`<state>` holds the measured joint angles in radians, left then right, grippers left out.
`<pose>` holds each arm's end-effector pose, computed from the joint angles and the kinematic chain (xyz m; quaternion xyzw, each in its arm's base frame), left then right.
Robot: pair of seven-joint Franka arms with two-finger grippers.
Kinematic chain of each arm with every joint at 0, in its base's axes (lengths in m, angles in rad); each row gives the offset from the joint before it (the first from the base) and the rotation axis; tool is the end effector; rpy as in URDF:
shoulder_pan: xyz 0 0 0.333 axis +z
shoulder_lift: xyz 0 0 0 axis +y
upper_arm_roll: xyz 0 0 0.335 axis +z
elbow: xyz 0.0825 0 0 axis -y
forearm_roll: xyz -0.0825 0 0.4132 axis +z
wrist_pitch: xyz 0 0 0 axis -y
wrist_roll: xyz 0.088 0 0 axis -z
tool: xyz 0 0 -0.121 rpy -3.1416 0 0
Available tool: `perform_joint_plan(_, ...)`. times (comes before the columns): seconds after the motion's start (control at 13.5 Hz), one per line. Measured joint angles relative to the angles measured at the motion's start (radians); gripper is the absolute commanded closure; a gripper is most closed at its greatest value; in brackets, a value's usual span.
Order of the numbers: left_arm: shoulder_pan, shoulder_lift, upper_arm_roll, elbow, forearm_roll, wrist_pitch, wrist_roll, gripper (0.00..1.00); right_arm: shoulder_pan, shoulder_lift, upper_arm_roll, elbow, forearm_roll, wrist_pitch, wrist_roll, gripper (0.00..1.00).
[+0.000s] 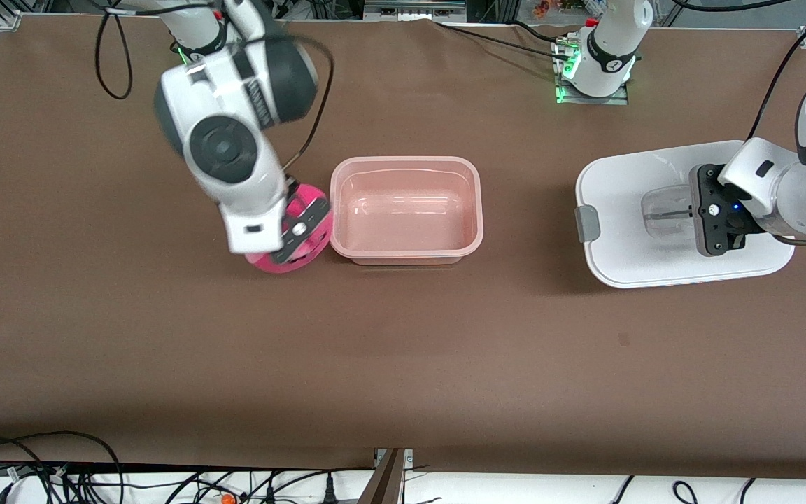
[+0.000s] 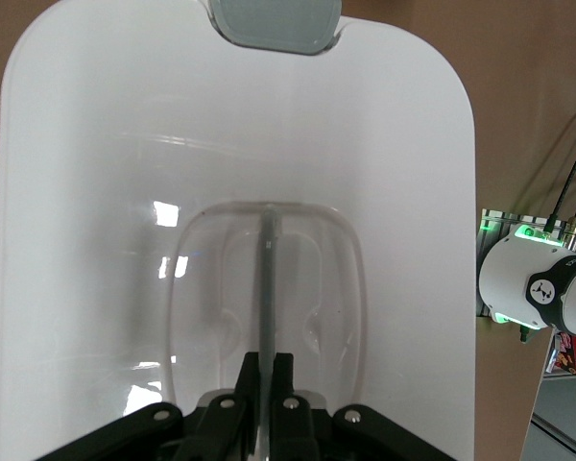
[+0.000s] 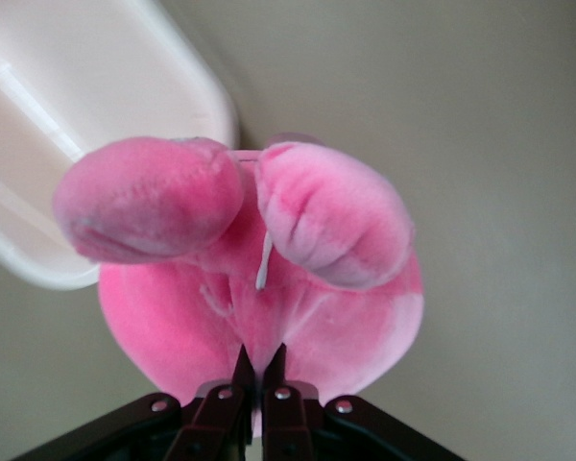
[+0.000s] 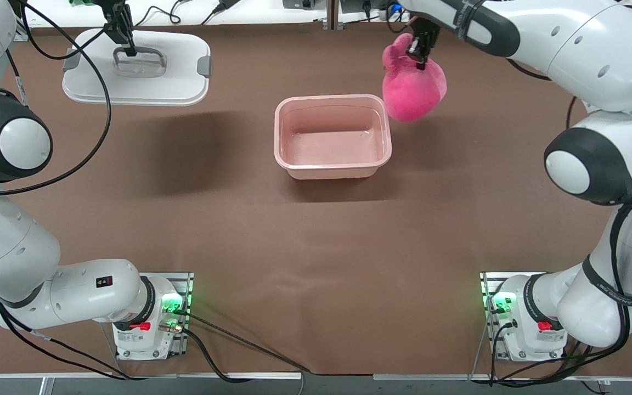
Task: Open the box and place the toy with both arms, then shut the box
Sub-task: 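Carry the pink plush over the open pink box with the right gripper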
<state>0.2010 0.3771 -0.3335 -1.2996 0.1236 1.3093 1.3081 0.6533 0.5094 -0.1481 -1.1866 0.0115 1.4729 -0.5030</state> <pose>0.6554 -0.0327 0.5180 0.7440 -0.6454 -0.1441 0.0958 0.6122 0.3676 0.4809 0.8675 0.4845 -0.1086 0.0312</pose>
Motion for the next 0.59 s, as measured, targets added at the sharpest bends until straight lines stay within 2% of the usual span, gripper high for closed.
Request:
perform_joint_plan(0.3,-0.011,0.000,-0.007,0.000,0.000,0.000,0.000,1.00,0.068,-0.007,0.008,0.057,-0.004,-0.072,-0.200,1.00)
perform_joint_plan(0.59,-0.023,0.000,-0.007,0.000,0.000,0.000,0.000,1.00,0.176,0.001,0.017,0.056,-0.049,-0.070,-0.239,1.00)
